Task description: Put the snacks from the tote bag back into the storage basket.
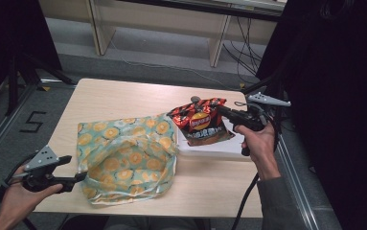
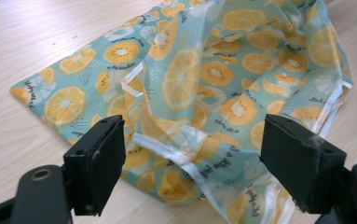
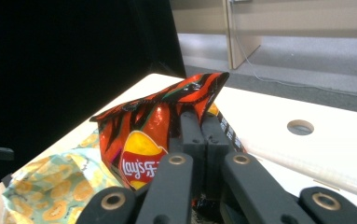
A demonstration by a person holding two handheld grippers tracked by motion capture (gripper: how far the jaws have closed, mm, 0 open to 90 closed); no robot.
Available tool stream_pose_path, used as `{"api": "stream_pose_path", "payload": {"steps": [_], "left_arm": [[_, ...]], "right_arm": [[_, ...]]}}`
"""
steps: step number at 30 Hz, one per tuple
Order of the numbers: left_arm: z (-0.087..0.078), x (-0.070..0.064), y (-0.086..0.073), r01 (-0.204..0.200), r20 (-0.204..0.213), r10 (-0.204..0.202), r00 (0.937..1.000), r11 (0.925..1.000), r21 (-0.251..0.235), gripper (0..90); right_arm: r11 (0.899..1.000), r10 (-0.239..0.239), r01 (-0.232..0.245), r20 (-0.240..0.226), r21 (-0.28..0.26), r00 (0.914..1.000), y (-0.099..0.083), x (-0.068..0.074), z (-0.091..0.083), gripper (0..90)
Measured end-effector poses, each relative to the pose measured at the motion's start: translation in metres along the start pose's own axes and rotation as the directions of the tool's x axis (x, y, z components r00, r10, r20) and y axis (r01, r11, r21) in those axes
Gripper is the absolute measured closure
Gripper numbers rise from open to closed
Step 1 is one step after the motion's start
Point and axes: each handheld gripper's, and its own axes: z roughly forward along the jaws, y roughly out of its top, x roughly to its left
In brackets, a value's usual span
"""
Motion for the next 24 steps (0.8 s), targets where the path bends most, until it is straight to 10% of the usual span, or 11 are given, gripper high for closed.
{"api": "stream_pose_path", "payload": {"steps": [12,24], "left_arm": [[0.000,0.011,-0.007,0.029,-0.023,-0.029,0.9993,0.9996,-0.005,20.4],[-0.003,0.021,-0.009,0.058,-0.055,-0.058,0.9968,0.9983,-0.011,19.9]], "right_arm": [[0.994,0.100,-0.100,0.004,0.040,0.9950,-0.023,-0.016,0.024,90.0],[0.982,0.182,-0.186,0.115,0.025,0.9766,-0.032,-0.049,0.031,90.0]]}}
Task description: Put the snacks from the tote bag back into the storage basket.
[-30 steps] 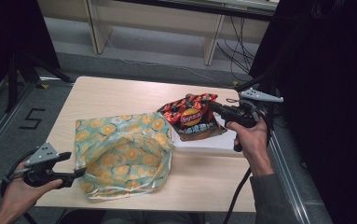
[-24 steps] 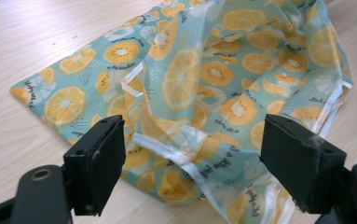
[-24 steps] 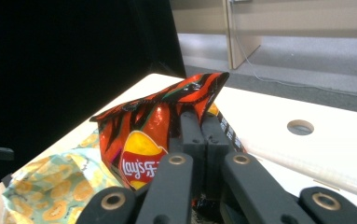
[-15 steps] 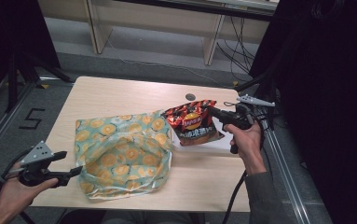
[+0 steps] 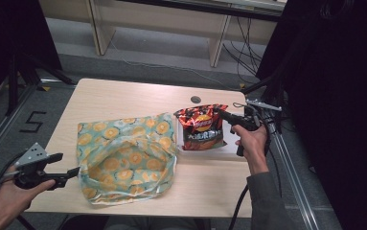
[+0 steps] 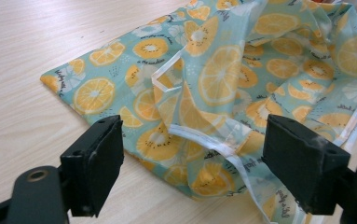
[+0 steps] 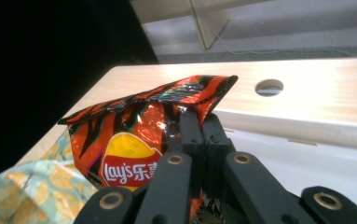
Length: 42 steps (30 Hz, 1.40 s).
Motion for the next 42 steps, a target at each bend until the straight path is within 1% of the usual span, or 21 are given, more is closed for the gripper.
{"api": "stream_pose_path", "payload": {"steps": [1,3,4,5,8,9,10,12,15,19,22,24,25,28,29,33,34,35,37,38,42], "left_arm": [[0.000,0.001,0.000,-0.002,0.000,0.002,1.0000,1.0000,0.006,19.9],[0.001,0.001,-0.001,0.000,0.004,0.000,1.0000,1.0000,0.010,19.9],[0.001,0.001,-0.001,0.001,0.006,-0.001,1.0000,0.9999,0.014,19.9],[0.002,0.001,-0.002,-0.003,0.012,0.003,0.9999,0.9998,0.018,19.9],[0.004,0.000,-0.001,-0.005,0.008,0.005,1.0000,0.9998,0.018,19.9],[0.004,0.000,-0.002,-0.004,0.010,0.004,0.9999,0.9998,0.021,19.9],[0.004,-0.001,-0.002,0.000,0.008,0.000,1.0000,0.9997,0.023,19.8],[0.005,0.000,-0.002,-0.004,0.015,0.003,0.9999,0.9997,0.024,19.9],[0.004,0.000,-0.002,-0.007,0.010,0.007,0.9999,0.9998,0.020,19.8],[0.004,0.002,-0.002,0.002,0.006,-0.003,1.0000,0.9998,0.018,19.8],[0.005,0.003,-0.003,0.000,0.004,0.000,1.0000,0.9998,0.018,19.0],[0.005,0.003,-0.003,0.002,-0.002,-0.002,1.0000,0.9999,0.016,18.9],[0.005,0.003,-0.003,0.001,0.000,-0.001,1.0000,0.9999,0.016,18.8],[0.005,0.004,-0.003,0.006,-0.001,-0.006,1.0000,0.9999,0.016,18.8],[0.005,0.004,-0.003,0.003,0.000,-0.003,1.0000,0.9999,0.016,18.7],[0.005,0.004,-0.003,0.004,0.004,-0.004,1.0000,0.9999,0.014,18.6],[0.005,0.004,-0.003,0.003,0.003,-0.003,1.0000,0.9999,0.013,18.6],[0.005,0.005,-0.003,-0.002,-0.005,0.002,1.0000,0.9999,0.013,18.6],[0.005,0.006,-0.002,0.012,-0.002,-0.012,0.9999,0.9999,-0.001,18.6],[0.004,0.006,-0.002,0.014,-0.010,-0.014,0.9998,0.9999,0.004,18.6],[0.004,0.008,-0.003,0.012,-0.009,-0.012,0.9999,0.9999,-0.001,18.6]], "right_arm": [[0.999,0.034,-0.034,0.018,0.008,0.9993,-0.001,-0.001,0.000,90.0],[0.998,0.057,-0.057,0.043,0.009,0.9975,-0.002,-0.009,0.001,89.5],[0.999,0.041,-0.041,0.052,0.003,0.9978,-0.003,-0.015,0.002,89.0],[0.997,0.074,-0.075,0.065,0.007,0.9951,-0.004,-0.016,0.002,88.7],[0.999,0.051,-0.051,0.096,-0.001,0.9941,-0.006,-0.025,0.004,88.7],[0.995,0.099,-0.100,0.088,0.004,0.9912,-0.006,-0.023,0.004,88.7],[0.998,0.057,-0.057,0.098,-0.003,0.9936,-0.005,-0.027,0.005,88.7],[0.997,0.078,-0.078,0.100,-0.004,0.9919,-0.004,-0.025,0.008,88.7],[1.000,0.025,-0.025,0.109,0.001,0.9937,-0.003,-0.029,0.012,89.3],[0.999,0.043,-0.045,0.134,0.016,0.9901,0.000,-0.024,0.018,89.6],[1.000,-0.005,0.003,0.144,0.013,0.9896,0.002,-0.029,0.023,89.5],[1.000,-0.004,0.002,0.155,0.014,0.9879,0.002,-0.030,0.026,89.1],[0.999,0.030,-0.032,0.156,0.014,0.9872,0.002,-0.028,0.027,88.8],[1.000,0.009,-0.010,0.160,0.009,0.9871,0.003,-0.033,0.030,86.4],[0.999,0.049,-0.051,0.165,0.011,0.9852,0.002,-0.032,0.031,86.4],[1.000,0.019,-0.019,0.168,-0.001,0.9856,0.001,-0.038,0.038,85.5],[0.997,0.079,-0.082,0.174,0.011,0.9815,0.001,-0.033,0.039,84.4],[1.000,0.026,-0.028,0.177,0.007,0.9838,0.001,-0.038,0.041,84.0],[1.000,0.019,-0.019,0.186,0.001,0.9824,0.000,-0.040,0.045,83.9],[0.997,0.075,-0.077,0.186,0.003,0.9796,-0.001,-0.036,0.046,83.6],[0.999,0.054,-0.053,0.196,-0.009,0.9791,-0.006,-0.044,0.053,80.3]]}}
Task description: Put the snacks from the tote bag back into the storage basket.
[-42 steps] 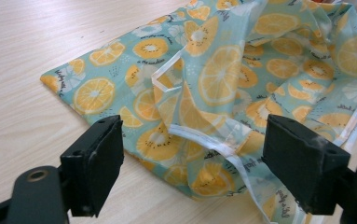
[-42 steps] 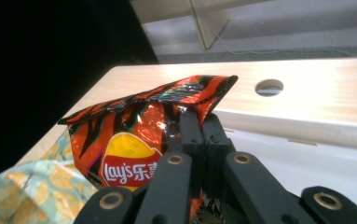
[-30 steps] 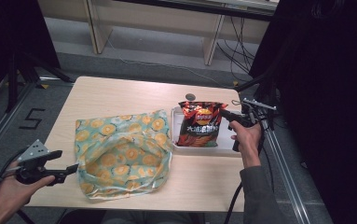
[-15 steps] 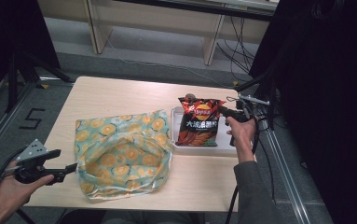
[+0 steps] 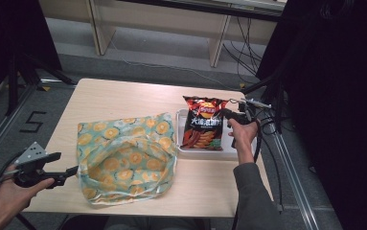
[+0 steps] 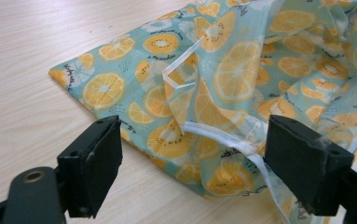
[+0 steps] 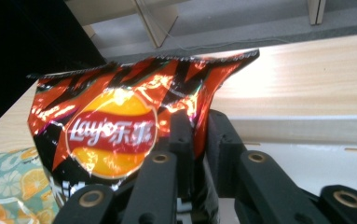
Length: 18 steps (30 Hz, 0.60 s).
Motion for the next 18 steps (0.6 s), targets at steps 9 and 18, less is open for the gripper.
{"api": "stream_pose_path", "payload": {"steps": [9,18], "left_arm": [[0.003,-0.002,-0.001,0.017,0.001,-0.017,0.9999,0.9999,0.001,17.9],[0.002,0.001,-0.001,0.036,-0.012,-0.036,0.9993,0.9993,-0.004,17.6]], "right_arm": [[1.000,0.007,-0.007,0.022,0.016,0.9997,-0.004,-0.001,0.007,70.2],[0.992,-0.126,0.126,0.044,0.003,0.9910,-0.003,0.010,-0.005,59.1]]}}
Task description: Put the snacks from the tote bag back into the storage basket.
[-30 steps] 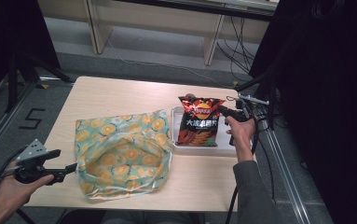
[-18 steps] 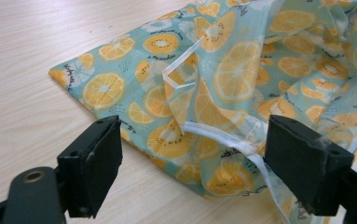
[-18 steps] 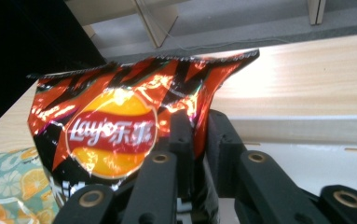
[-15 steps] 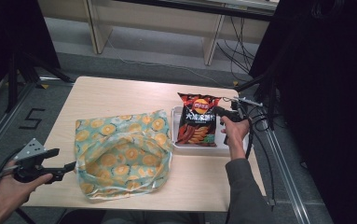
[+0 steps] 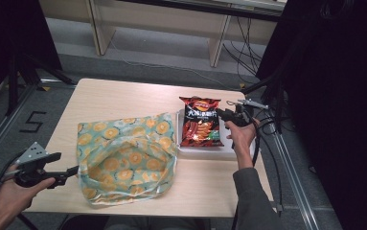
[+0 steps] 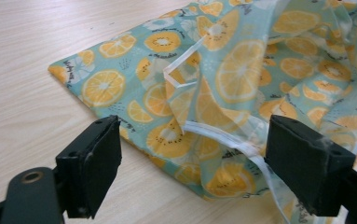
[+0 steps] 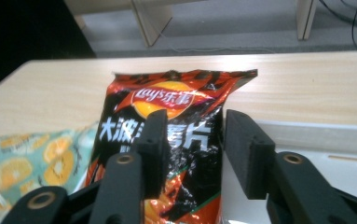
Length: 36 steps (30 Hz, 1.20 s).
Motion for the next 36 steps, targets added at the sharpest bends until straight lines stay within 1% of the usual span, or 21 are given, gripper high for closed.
{"api": "stream_pose_path", "payload": {"steps": [3,8,11,13,15,16,17,18,20,21,22,24,25,26,29,30,31,32,33,34,36], "left_arm": [[0.000,0.001,0.000,0.015,0.001,-0.015,0.9999,0.9999,-0.004,17.1],[-0.001,0.001,0.000,0.003,-0.005,-0.003,1.0000,1.0000,-0.006,17.1],[0.000,0.000,0.000,0.012,-0.006,-0.012,0.9999,0.9999,-0.005,17.1],[0.000,-0.001,0.000,0.011,-0.005,-0.011,0.9999,0.9999,-0.005,17.1],[-0.001,0.000,-0.001,0.011,-0.002,-0.011,0.9999,0.9999,-0.007,17.2],[-0.001,0.000,-0.001,0.006,-0.002,-0.006,1.0000,1.0000,-0.007,17.2],[-0.001,0.001,-0.001,0.006,-0.003,-0.006,1.0000,1.0000,-0.004,17.2],[-0.001,0.000,-0.002,0.019,-0.003,-0.019,0.9998,0.9998,-0.004,17.2],[-0.002,0.000,-0.001,0.006,-0.002,-0.006,1.0000,1.0000,-0.003,17.2],[-0.001,-0.001,-0.001,0.018,0.000,-0.018,0.9998,0.9998,-0.007,17.2],[-0.001,-0.001,-0.001,0.006,0.003,-0.006,1.0000,0.9999,-0.009,17.2],[-0.001,-0.003,-0.001,0.001,0.003,-0.001,1.0000,1.0000,-0.002,17.2],[-0.001,-0.003,-0.002,-0.001,0.007,0.001,1.0000,1.0000,0.000,17.2],[0.000,-0.004,-0.002,0.000,0.008,0.000,1.0000,1.0000,0.002,17.2],[0.001,-0.005,-0.002,-0.001,0.015,0.001,0.9999,1.0000,0.008,17.2],[0.001,-0.005,-0.002,-0.006,0.014,0.006,0.9999,0.9999,0.009,17.2],[0.001,-0.006,-0.002,-0.009,0.020,0.009,0.9998,0.9999,0.005,17.2],[0.001,-0.006,-0.002,-0.008,0.017,0.008,0.9998,1.0000,0.005,17.2],[0.001,-0.007,-0.002,-0.007,0.014,0.007,0.9999,1.0000,0.005,17.2],[0.001,-0.007,-0.002,-0.010,0.015,0.009,0.9998,0.9999,0.006,17.1],[0.002,-0.008,-0.003,-0.003,0.017,0.003,0.9999,1.0000,0.006,17.2]], "right_arm": [[0.998,-0.063,0.062,0.005,0.012,0.9980,-0.001,0.008,-0.004,56.5],[0.991,-0.130,0.130,-0.013,0.016,0.9914,-0.004,0.024,-0.016,55.8],[0.991,-0.131,0.130,-0.045,-0.013,0.9904,-0.009,0.033,-0.022,55.2],[0.989,-0.146,0.146,-0.049,0.012,0.9881,-0.009,0.039,-0.025,53.2],[0.989,-0.146,0.146,-0.066,-0.005,0.9871,-0.009,0.043,-0.030,52.8],[0.991,-0.130,0.131,-0.069,0.000,0.9890,-0.010,0.046,-0.033,52.2],[0.987,-0.159,0.160,-0.079,-0.002,0.9840,-0.010,0.046,-0.034,51.9],[0.986,-0.167,0.167,-0.082,-0.003,0.9825,-0.012,0.047,-0.036,51.2],[0.985,-0.170,0.171,-0.098,0.004,0.9805,-0.016,0.049,-0.039,49.8],[0.989,-0.148,0.150,-0.104,0.012,0.9835,-0.018,0.052,-0.041,49.8],[0.986,-0.165,0.166,-0.129,-0.010,0.9777,-0.020,0.052,-0.041,49.7],[0.984,-0.177,0.178,-0.139,-0.006,0.9743,-0.022,0.054,-0.042,48.9],[0.989,-0.145,0.147,-0.147,0.003,0.9784,-0.025,0.060,-0.043,48.4],[0.986,-0.167,0.170,-0.162,-0.001,0.9725,-0.025,0.060,-0.044,48.0],[0.991,-0.127,0.132,-0.239,0.004,0.9626,-0.028,0.069,-0.048,47.6],[0.994,-0.108,0.112,-0.241,0.002,0.9646,-0.030,0.073,-0.051,47.1],[0.992,-0.119,0.123,-0.256,0.000,0.9592,-0.031,0.075,-0.052,46.9],[0.993,-0.121,0.121,-0.263,-0.015,0.9573,-0.033,0.077,-0.053,46.7],[0.992,-0.120,0.122,-0.273,-0.007,0.9545,-0.035,0.078,-0.054,46.4],[0.990,-0.136,0.137,-0.272,-0.015,0.9527,-0.037,0.079,-0.055,46.1],[0.991,-0.126,0.131,-0.290,-0.005,0.9486,-0.042,0.082,-0.057,45.2]]}}
